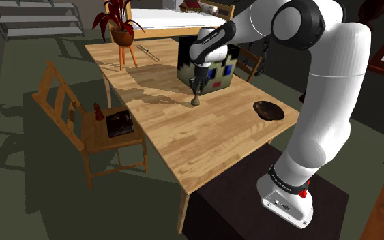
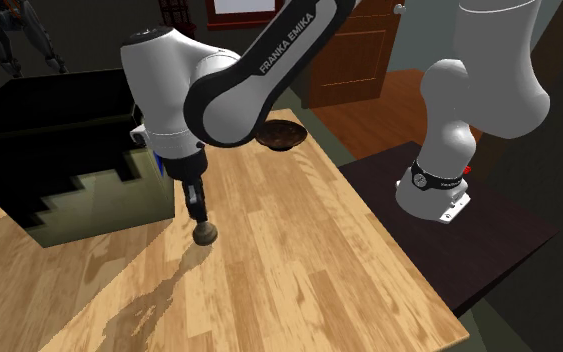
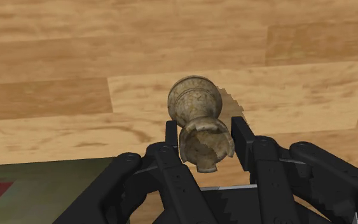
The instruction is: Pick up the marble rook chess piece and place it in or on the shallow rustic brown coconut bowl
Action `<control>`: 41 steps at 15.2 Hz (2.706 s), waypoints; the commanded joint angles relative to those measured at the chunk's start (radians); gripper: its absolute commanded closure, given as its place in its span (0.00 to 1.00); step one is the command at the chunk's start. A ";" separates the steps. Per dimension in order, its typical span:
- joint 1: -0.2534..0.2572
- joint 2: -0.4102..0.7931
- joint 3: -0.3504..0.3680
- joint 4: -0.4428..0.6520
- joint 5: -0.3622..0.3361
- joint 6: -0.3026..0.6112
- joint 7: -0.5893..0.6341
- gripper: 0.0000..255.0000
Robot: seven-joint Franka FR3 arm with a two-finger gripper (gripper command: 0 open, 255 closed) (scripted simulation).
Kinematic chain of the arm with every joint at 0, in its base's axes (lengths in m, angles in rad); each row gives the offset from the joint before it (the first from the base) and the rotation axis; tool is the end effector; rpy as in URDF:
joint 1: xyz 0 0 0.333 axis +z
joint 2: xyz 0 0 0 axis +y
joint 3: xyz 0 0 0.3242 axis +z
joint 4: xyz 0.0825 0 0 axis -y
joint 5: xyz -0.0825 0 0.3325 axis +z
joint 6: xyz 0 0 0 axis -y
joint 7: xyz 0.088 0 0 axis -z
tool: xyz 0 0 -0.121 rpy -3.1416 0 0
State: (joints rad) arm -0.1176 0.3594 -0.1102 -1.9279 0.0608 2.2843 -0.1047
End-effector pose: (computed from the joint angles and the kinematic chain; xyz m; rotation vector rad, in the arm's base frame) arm 0.5701 -0.1259 0.3312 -3.1249 0.2441 -0.0015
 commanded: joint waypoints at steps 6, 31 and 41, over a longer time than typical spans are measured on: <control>0.003 -0.051 -0.004 0.026 -0.009 -0.076 0.007 1.00; -0.091 -0.353 -0.092 -0.140 -0.051 -0.211 -0.154 1.00; -0.198 -0.509 -0.207 -0.275 -0.106 -0.228 -0.347 1.00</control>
State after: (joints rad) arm -0.3018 -0.1326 -0.3020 -2.1886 -0.0372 2.0593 -0.4264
